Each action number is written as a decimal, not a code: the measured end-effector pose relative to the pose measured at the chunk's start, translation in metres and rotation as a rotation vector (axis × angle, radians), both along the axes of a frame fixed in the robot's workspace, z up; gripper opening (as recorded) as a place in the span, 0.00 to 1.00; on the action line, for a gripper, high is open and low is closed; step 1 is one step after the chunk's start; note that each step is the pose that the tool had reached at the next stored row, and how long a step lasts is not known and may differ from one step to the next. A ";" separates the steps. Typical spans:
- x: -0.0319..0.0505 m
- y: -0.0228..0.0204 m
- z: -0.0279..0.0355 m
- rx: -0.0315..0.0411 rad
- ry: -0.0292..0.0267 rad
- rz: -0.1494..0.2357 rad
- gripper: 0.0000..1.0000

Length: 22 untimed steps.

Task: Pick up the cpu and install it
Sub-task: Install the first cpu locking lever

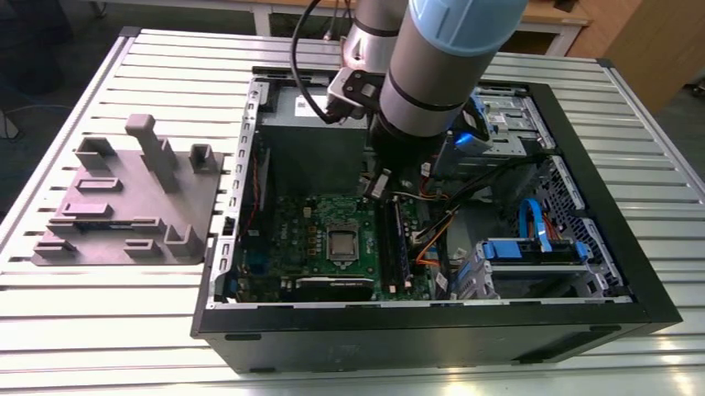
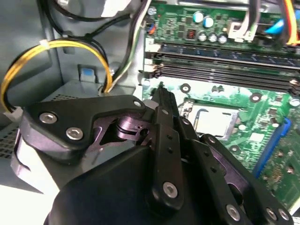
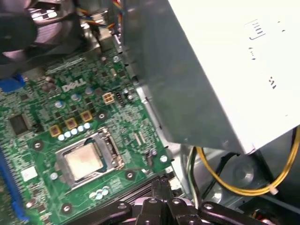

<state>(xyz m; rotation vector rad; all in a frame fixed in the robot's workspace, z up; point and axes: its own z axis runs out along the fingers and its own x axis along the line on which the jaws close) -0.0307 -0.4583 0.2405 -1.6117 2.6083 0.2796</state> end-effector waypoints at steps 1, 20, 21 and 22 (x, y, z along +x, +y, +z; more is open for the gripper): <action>0.0000 0.0008 -0.0003 0.0001 0.0000 0.000 0.10; -0.0122 0.0074 -0.0053 -0.0538 0.0003 0.014 0.10; -0.0126 0.0074 -0.0053 -0.0646 0.0004 0.014 0.10; -0.0133 0.0074 -0.0054 -0.0703 0.0004 0.015 0.10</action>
